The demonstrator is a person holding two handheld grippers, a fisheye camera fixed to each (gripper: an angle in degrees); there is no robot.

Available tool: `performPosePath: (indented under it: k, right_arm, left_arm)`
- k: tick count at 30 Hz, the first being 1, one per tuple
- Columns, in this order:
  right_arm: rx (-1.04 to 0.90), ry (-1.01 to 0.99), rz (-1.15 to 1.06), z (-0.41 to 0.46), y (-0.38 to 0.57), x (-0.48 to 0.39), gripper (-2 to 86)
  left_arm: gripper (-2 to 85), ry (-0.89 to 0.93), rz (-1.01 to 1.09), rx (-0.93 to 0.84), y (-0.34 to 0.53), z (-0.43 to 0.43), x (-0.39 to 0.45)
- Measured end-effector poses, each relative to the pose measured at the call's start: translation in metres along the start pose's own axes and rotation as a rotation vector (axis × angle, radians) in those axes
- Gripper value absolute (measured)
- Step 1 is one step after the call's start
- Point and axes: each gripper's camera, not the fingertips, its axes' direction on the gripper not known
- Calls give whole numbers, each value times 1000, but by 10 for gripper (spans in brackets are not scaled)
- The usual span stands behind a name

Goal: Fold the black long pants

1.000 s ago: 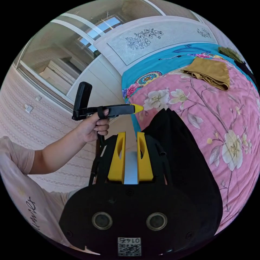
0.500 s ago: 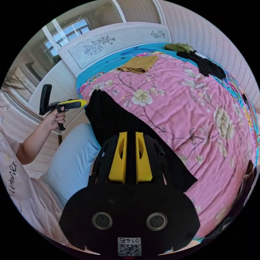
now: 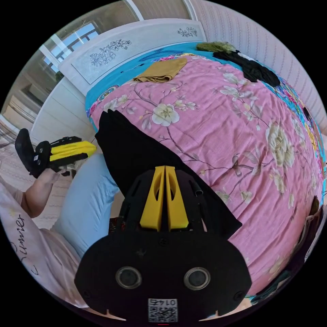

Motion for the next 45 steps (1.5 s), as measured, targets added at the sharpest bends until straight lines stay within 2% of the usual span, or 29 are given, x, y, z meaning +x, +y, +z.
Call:
performPosePath:
  k: [1,4,6,9,11,14,16,18,21,22,26,29,34,40,42,45]
  right_arm:
    - [-15,-11,-30,5,-7,-6,-4]
    - [-85,84,-39,26,-22,-12,-5]
    - [-166,99,-30,48,-27,-6,-6]
    - [-141,27,18,49,-22,18,-8]
    - [-183,-102,69,35,-20,38,-6]
    - [-116,-41,33,18,-11,46,-5]
    - [-167,13,20,36,-4,54,-5]
    - [-95,-21,48,39,10,67,-5]
    - [17,-158,110,13,44,97,-3]
    - [117,-192,130,-7,69,110,-2]
    - [350,-137,291,-64,186,155,31]
    - [369,-238,458,-72,264,188,107]
    - [304,-306,533,-62,329,212,111]
    - [245,-383,502,-41,352,237,66]
    - [234,-384,490,-41,358,245,39]
    - [253,-414,494,-45,377,256,24]
  left_arm:
    - [-10,74,37,-15,-11,16,26]
    - [-10,53,65,-85,-28,56,60]
    - [-10,154,41,-230,-38,106,67]
    - [-10,191,50,-269,-50,118,70]
    - [-10,175,74,-269,-59,111,78]
    - [-10,122,97,-245,-69,110,93]
    - [-10,115,93,-268,-70,128,98]
    - [-9,137,83,-275,-78,130,101]
    - [-8,141,81,-249,-87,111,105]
    - [-7,142,81,-238,-89,107,105]
    - [17,192,68,-203,-121,98,108]
    - [57,177,84,-160,-163,103,121]
    - [65,263,197,-113,-242,129,163]
    - [73,305,296,-321,-307,214,225]
    - [47,263,339,-433,-314,246,242]
    - [7,258,375,-452,-320,260,250]
